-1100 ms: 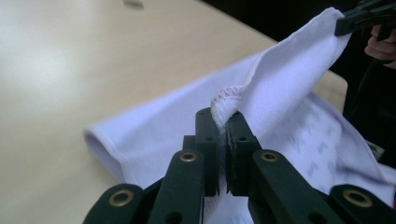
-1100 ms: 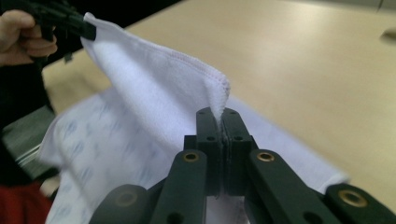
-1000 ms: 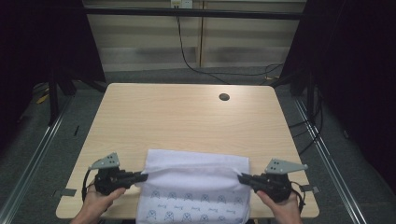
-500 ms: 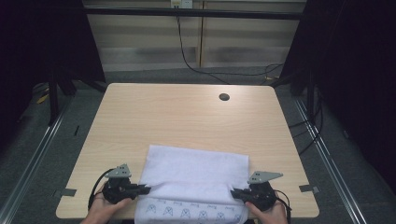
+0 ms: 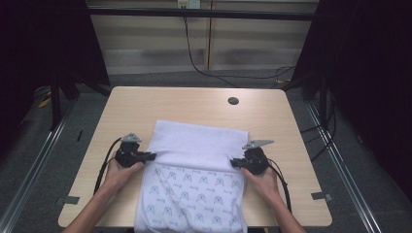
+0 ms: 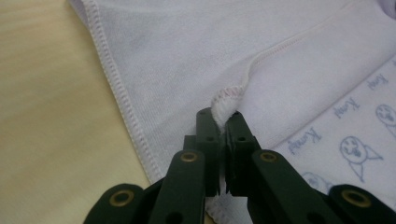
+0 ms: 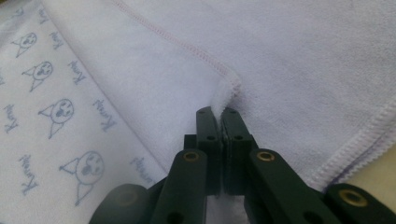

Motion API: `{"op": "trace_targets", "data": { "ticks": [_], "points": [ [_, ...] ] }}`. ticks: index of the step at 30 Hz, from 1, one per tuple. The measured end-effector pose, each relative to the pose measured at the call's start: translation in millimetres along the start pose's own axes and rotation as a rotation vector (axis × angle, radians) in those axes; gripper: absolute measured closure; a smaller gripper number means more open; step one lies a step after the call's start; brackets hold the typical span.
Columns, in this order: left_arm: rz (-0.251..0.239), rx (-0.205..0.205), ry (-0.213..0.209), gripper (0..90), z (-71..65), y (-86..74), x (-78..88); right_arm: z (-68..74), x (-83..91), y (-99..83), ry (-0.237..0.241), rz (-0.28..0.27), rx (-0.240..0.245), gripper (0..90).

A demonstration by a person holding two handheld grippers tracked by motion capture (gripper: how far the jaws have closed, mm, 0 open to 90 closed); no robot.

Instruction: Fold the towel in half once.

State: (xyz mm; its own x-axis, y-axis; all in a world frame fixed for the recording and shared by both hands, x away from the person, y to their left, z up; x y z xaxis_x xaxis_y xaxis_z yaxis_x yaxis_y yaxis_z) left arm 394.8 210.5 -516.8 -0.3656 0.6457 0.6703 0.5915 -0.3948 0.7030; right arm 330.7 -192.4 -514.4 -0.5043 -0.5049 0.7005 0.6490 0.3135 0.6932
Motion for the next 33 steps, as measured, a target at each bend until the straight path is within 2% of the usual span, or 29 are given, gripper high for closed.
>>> {"op": "trace_targets", "data": {
  "ticks": [5,9,13,15,18,19,20,21,22,24,25,26,27,28,30,31,32,33],
  "points": [
    [-0.001,0.017,0.066,86.4,21.5,20.8,-12.8,-20.2,-24.4,26.3,-0.032,-0.018,-0.041,88.1],
    [-0.050,0.071,0.073,86.4,37.2,25.1,-18.4,-34.5,-43.0,47.3,-0.065,-0.026,-0.055,88.0],
    [-0.076,0.101,0.081,86.4,40.4,26.2,-20.8,-41.8,-51.3,56.7,-0.099,-0.033,-0.056,88.1],
    [-0.079,0.115,0.086,86.4,40.6,27.8,-22.3,-44.6,-58.7,68.4,-0.150,-0.011,-0.059,88.1],
    [-0.074,0.125,0.086,86.5,41.6,28.7,-21.4,-45.7,-60.7,71.0,-0.151,-0.014,-0.054,88.0],
    [-0.081,0.134,0.081,86.5,41.9,28.1,-20.1,-47.0,-59.5,70.5,-0.139,-0.023,-0.068,88.0],
    [-0.091,0.148,0.078,86.5,41.5,27.7,-17.9,-47.4,-56.4,70.1,-0.132,-0.037,-0.073,88.0],
    [-0.117,0.160,0.059,86.5,39.4,28.6,-14.2,-46.3,-44.0,71.7,-0.109,-0.072,-0.061,88.0],
    [-0.147,0.156,0.037,86.5,36.4,30.7,-8.2,-46.3,-44.0,71.7,-0.109,-0.072,-0.061,88.0],
    [-0.197,0.132,0.013,86.4,28.8,38.1,7.6,-44.1,-25.3,76.9,-0.093,-0.125,-0.057,88.0],
    [-0.224,0.116,-0.003,86.5,24.7,42.2,17.4,-39.3,-3.9,84.6,-0.085,-0.180,-0.033,87.9],
    [-0.243,0.104,-0.005,86.5,19.6,46.6,27.5,-39.3,-3.9,84.6,-0.085,-0.180,-0.033,87.9],
    [-0.276,0.061,-0.014,86.4,8.5,54.7,48.3,-31.6,18.9,92.6,-0.078,-0.225,0.000,87.9],
    [-0.276,0.061,-0.014,86.4,8.5,54.7,48.3,-31.6,18.9,92.6,-0.078,-0.225,0.000,87.9],
    [-0.317,0.025,-0.036,86.3,-3.3,58.5,68.7,-23.2,43.1,99.1,-0.065,-0.272,0.024,87.8],
    [-0.337,0.015,-0.049,86.4,-9.0,58.4,76.9,-14.2,65.3,102.4,-0.065,-0.306,0.053,87.8],
    [-0.344,0.007,-0.056,86.4,-15.1,57.6,83.4,-14.2,65.3,102.4,-0.065,-0.306,0.053,87.8],
    [-0.358,-0.005,-0.067,86.3,-21.7,56.0,89.2,-9.4,74.8,102.1,-0.059,-0.317,0.057,87.8]
  ]
}}
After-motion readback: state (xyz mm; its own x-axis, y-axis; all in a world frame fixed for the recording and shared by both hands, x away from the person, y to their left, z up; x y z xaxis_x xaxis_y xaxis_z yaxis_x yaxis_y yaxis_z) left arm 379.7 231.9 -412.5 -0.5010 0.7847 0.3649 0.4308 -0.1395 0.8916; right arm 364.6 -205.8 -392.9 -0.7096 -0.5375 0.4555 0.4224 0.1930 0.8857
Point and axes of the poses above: each handheld gripper's, and its own axes: x roughly backward along the jaws, y roughly out of its top, z roughly to its left, the point moved 2 cm from there along -x, roughly forward along the jaws, and after that the axes turned 2 degrees about -y, right-handed, at the moved point
